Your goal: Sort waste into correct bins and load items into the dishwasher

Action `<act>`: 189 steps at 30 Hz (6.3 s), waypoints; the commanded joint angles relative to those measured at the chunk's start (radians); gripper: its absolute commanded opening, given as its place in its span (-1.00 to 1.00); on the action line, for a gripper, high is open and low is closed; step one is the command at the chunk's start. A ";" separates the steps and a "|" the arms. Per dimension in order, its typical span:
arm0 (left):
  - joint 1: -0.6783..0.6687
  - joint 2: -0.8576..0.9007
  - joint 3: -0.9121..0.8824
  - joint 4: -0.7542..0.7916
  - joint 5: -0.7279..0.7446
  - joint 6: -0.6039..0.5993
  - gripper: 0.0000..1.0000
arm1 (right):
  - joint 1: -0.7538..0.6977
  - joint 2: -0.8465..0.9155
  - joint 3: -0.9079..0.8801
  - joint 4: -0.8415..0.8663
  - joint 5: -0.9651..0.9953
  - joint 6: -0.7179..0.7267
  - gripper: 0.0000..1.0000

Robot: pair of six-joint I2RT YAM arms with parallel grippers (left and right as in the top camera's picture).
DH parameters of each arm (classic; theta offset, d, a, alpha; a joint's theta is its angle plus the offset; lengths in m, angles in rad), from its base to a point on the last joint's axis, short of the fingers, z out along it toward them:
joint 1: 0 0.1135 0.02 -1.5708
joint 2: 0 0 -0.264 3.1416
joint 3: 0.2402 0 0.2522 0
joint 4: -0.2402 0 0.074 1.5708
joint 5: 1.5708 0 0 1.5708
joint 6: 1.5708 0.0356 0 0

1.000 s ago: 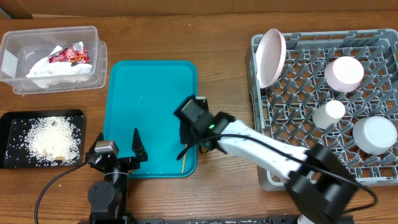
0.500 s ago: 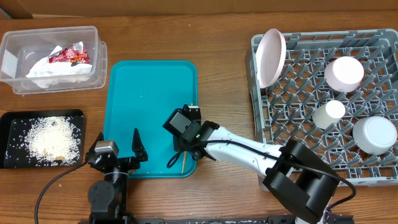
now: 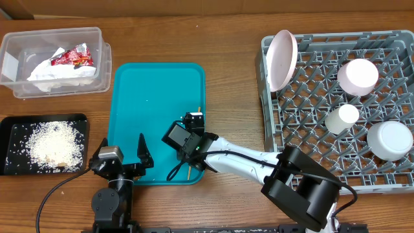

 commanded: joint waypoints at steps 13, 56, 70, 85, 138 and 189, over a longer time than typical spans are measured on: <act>-0.004 -0.009 -0.004 0.002 -0.012 0.022 1.00 | 0.003 0.040 0.008 -0.008 0.036 0.013 -0.69; -0.004 -0.009 -0.004 0.002 -0.012 0.022 1.00 | -0.012 -0.029 0.154 -0.143 0.042 -0.011 -0.92; -0.004 -0.009 -0.004 0.002 -0.012 0.022 1.00 | -0.362 -0.375 0.231 -0.391 0.067 -0.460 -0.92; -0.004 -0.009 -0.004 0.002 -0.012 0.022 1.00 | -0.829 -0.391 0.140 -0.700 -0.260 -0.711 -0.92; -0.004 -0.009 -0.004 0.002 -0.012 0.022 1.00 | -0.842 -1.191 -0.095 -0.755 -0.333 -0.491 -0.66; -0.004 -0.009 -0.004 0.002 -0.012 0.022 0.99 | -0.834 -1.691 -0.883 0.018 -0.306 -0.328 1.00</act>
